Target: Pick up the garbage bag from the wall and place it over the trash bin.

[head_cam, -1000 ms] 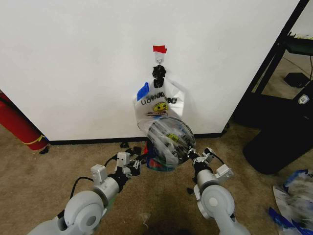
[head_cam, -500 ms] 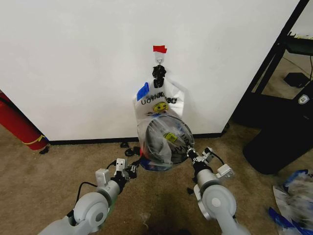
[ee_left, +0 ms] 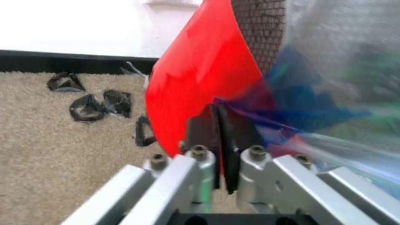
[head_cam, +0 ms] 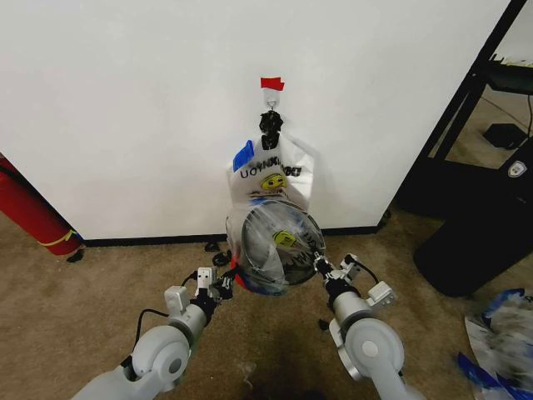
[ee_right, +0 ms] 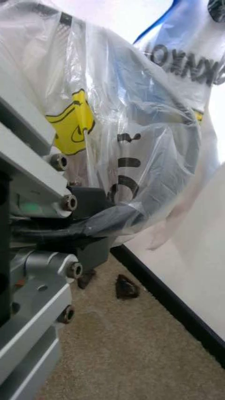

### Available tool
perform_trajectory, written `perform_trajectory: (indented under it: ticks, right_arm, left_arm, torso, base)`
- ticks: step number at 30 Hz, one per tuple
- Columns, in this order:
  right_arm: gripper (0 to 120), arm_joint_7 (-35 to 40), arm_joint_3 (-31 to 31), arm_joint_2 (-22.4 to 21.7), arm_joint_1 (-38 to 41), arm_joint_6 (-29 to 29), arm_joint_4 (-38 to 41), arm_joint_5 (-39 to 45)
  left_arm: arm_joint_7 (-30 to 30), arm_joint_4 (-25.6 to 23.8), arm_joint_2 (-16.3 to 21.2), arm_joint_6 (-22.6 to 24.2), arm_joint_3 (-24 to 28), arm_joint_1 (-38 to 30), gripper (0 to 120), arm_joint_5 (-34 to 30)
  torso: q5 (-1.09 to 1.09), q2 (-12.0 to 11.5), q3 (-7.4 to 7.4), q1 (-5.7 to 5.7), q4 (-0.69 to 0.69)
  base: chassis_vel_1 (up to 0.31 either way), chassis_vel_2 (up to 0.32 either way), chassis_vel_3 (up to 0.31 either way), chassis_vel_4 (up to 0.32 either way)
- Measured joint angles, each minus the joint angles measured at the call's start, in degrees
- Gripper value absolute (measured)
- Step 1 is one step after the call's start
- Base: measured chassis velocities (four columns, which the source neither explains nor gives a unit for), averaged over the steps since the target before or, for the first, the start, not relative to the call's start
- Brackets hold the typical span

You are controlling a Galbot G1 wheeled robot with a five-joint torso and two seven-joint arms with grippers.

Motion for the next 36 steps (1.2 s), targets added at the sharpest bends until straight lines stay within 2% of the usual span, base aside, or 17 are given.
perform_trajectory:
  ticks: [5, 6, 9, 12, 13, 18, 20, 24, 27, 36]
  right_arm:
    - [1, 0.0, 0.1, 0.1, 0.9, 0.2, -1.1, -0.5]
    - [1, 0.0, 0.1, 0.1, 0.9, 0.2, -1.1, -0.5]
    - [1, -0.2, 0.1, -0.1, 1.1, 0.3, -1.7, -1.0]
    - [1, -0.9, 0.0, -0.4, 1.1, 0.7, -2.3, -2.0]
    - [1, -0.9, 0.0, -0.4, 1.1, 0.7, -2.3, -2.0]
    - [1, -5.5, 0.3, -1.5, 0.1, 2.1, -3.9, -6.3]
    - [1, -6.7, 0.5, -1.8, -0.1, 2.4, -4.2, -6.8]
    - [1, -11.6, 0.6, -3.9, -0.9, 4.2, -5.2, -10.1]
    - [1, -14.1, 0.3, -5.6, -1.1, 5.7, -5.7, -12.8]
    - [1, -18.6, -2.9, -8.3, -1.3, 9.0, -5.5, -23.6]
  left_arm:
    - [0.4, -1.3, 1.9, 1.0, -1.2, 1.6, 26, 4.5]
    - [0.4, -1.3, 1.9, 1.0, -1.2, 1.6, 26, 4.5]
    - [-0.6, -2.3, 2.5, 1.3, -2.1, 2.6, 36, 5.0]
    - [-2.0, -4.2, 3.3, 1.6, -3.6, 3.9, 51, 3.9]
    - [-2.0, -4.2, 3.3, 1.6, -3.6, 3.9, 51, 3.9]
    - [-3.2, -8.6, 5.1, 0.6, -7.4, 5.0, 73, -1.6]
    - [-3.3, -9.4, 5.3, 0.3, -8.4, 4.7, 76, -3.1]
    - [-2.8, -11.6, 6.2, -0.6, -11.0, 1.6, 94, -9.1]
    - [-1.3, -12.6, 7.1, -1.0, -11.6, -1.4, 100, -12.9]
    - [1.8, -12.5, 9.4, 0.8, -10.8, -10.7, 100, -22.4]
  torso:
    - [0.00, 0.0, 0.00, 0.00, 0.00]
    - [0.00, 0.0, 0.00, 0.00, 0.00]
    - [0.01, 0.0, 0.00, 0.00, 0.00]
    - [0.00, 0.0, 0.00, 0.00, 0.00]
    - [0.00, 0.0, 0.00, 0.00, 0.00]
    - [0.01, 0.0, 0.00, 0.00, 0.00]
    - [0.01, 0.0, 0.00, 0.00, -0.01]
    - [0.00, 0.0, 0.00, 0.00, 0.00]
    - [0.01, 0.0, 0.00, 0.00, -0.01]
    - [0.01, 0.0, 0.00, 0.00, -0.01]
  base:
    - [0.000, 0.000, 0.000, 0.000]
    - [0.000, 0.000, 0.000, 0.000]
    - [0.000, 0.000, 0.000, 0.000]
    - [0.000, 0.000, 0.000, 0.000]
    - [0.000, 0.000, 0.000, 0.000]
    - [0.000, 0.000, 0.000, 0.000]
    - [0.000, 0.000, 0.000, 0.000]
    - [0.000, 0.000, 0.000, 0.000]
    - [0.000, 0.000, 0.000, 0.000]
    - [0.000, 0.000, 0.000, 0.000]
